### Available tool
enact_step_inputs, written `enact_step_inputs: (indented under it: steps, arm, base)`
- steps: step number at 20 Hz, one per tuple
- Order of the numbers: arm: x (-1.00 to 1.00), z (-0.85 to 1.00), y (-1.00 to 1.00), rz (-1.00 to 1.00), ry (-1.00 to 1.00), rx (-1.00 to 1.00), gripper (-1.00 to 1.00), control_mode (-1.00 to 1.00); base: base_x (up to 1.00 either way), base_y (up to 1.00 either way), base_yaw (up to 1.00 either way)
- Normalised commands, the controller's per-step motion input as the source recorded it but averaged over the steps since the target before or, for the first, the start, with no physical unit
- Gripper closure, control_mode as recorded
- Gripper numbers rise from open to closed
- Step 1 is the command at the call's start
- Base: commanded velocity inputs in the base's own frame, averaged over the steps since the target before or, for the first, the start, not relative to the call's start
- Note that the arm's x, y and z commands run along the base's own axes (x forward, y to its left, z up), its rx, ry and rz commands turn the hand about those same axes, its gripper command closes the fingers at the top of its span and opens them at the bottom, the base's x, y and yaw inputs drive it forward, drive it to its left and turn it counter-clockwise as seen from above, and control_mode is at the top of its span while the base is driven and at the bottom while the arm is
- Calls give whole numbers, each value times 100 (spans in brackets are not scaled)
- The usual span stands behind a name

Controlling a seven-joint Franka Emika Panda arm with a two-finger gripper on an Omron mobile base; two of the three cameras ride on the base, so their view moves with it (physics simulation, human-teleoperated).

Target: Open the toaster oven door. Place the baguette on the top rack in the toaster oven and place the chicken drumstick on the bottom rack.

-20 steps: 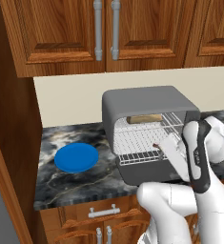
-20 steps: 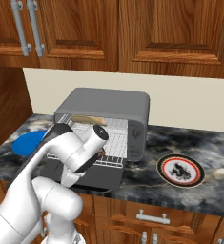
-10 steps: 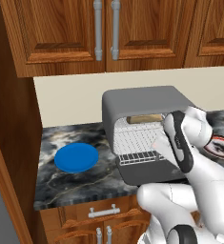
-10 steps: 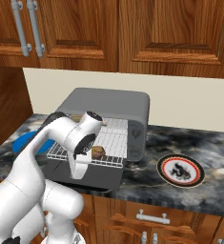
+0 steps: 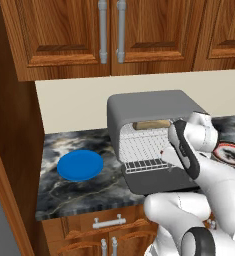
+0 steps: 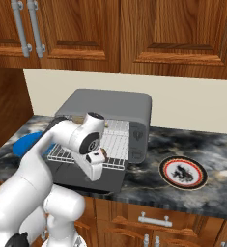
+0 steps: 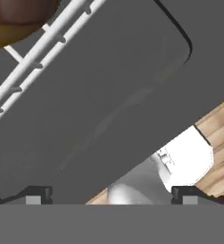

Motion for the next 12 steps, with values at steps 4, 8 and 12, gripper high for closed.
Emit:
enact_step_inputs:
  steps: [4,8,12]
  arm:
    - [0,-13,0,34,-33,0,-100,-100]
    - [3,0,1,30,-30,0,-100,-100]
    - [51,-49,21,23,-6,-4,-100,-100]
  base:
    - [0,0,0]
    - [0,0,0]
    - [0,0,0]
